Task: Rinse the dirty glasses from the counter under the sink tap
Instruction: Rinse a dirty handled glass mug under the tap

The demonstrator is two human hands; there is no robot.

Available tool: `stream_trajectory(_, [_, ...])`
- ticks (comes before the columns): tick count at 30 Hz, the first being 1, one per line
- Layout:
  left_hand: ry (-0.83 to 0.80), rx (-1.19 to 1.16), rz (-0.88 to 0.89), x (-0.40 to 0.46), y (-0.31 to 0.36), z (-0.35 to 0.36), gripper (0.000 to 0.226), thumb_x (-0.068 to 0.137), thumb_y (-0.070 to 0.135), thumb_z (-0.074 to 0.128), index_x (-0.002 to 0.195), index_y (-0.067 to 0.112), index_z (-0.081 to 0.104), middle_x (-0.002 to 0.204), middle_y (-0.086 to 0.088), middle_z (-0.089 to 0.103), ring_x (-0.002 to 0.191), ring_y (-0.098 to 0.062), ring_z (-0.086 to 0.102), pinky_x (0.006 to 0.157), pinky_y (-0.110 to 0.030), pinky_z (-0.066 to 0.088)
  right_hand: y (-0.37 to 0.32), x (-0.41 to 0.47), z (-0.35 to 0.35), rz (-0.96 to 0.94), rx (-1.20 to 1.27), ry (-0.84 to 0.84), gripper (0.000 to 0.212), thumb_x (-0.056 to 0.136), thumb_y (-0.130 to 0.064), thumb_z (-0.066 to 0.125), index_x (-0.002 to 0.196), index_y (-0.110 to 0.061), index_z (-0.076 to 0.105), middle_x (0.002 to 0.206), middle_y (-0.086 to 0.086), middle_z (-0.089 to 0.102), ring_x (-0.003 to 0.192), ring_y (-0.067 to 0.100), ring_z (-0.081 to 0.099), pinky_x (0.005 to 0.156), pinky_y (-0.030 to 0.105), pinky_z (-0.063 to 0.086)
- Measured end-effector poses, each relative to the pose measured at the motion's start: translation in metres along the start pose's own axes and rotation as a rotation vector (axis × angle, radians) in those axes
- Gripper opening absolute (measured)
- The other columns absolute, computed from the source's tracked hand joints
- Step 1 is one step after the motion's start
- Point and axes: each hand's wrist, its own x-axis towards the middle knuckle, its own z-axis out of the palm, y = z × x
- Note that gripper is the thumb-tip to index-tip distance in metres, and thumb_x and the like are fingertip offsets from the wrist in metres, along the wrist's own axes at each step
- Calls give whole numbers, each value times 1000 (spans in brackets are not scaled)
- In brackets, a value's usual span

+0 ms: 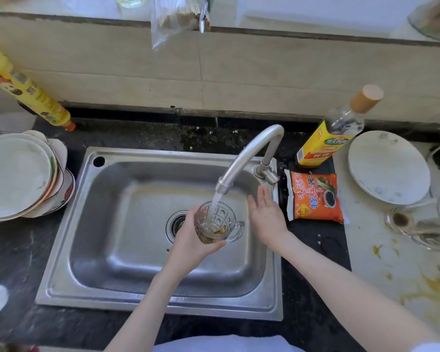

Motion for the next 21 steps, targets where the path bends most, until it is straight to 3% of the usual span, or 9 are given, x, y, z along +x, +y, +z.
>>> stream_trajectory(5, [-6, -13, -42, -3, -2, 3, 79, 58, 20, 86, 119, 35, 38, 113, 28, 50, 108, 3, 52, 97, -29, 44, 9, 0, 2, -26, 88, -5, 57, 93, -9, 43, 145, -1, 23, 154, 28, 6, 144, 36, 2, 112, 38, 28])
stream_trajectory(7, [-8, -8, -48, -5, -3, 5, 79, 58, 22, 86, 122, 32, 39, 114, 25, 53, 109, -1, 54, 97, -30, 45, 11, -2, 3, -19, 137, 4, 53, 95, -15, 43, 144, -2, 25, 156, 23, 6, 145, 32, 1, 115, 36, 22])
stream_trajectory(10, [-6, 10, -36, -6, -3, 5, 80, 59, 23, 86, 123, 31, 39, 114, 25, 52, 109, 0, 53, 95, -27, 44, 12, -4, -1, -4, 230, 7, 49, 99, -21, 38, 144, -4, 28, 157, 17, 4, 146, 26, -2, 116, 31, 10])
stream_trajectory(15, [-7, -2, -44, -5, -5, 5, 80, 59, 22, 86, 121, 34, 38, 113, 26, 51, 109, -1, 53, 94, -24, 43, 13, -7, -6, 23, 349, -38, 44, 99, -24, 38, 140, -5, 39, 158, 12, 2, 146, 21, -3, 116, 31, 12])
stream_trajectory(18, [6, -52, -62, -5, -5, 4, 78, 58, 21, 87, 118, 37, 40, 113, 26, 52, 106, 3, 54, 94, -27, 45, 7, -13, -14, 100, 624, -14, 39, 100, -26, 37, 132, -7, 50, 156, 10, 18, 146, 20, 10, 114, 33, 18])
stream_trajectory(21, [21, -109, -85, -3, -3, 2, 78, 56, 25, 87, 119, 35, 43, 110, 26, 54, 100, 9, 55, 92, -27, 47, -5, -26, -22, 148, 1092, -121, 42, 99, -38, 39, 128, -12, 56, 137, 2, 52, 130, 16, 43, 108, 31, 31])
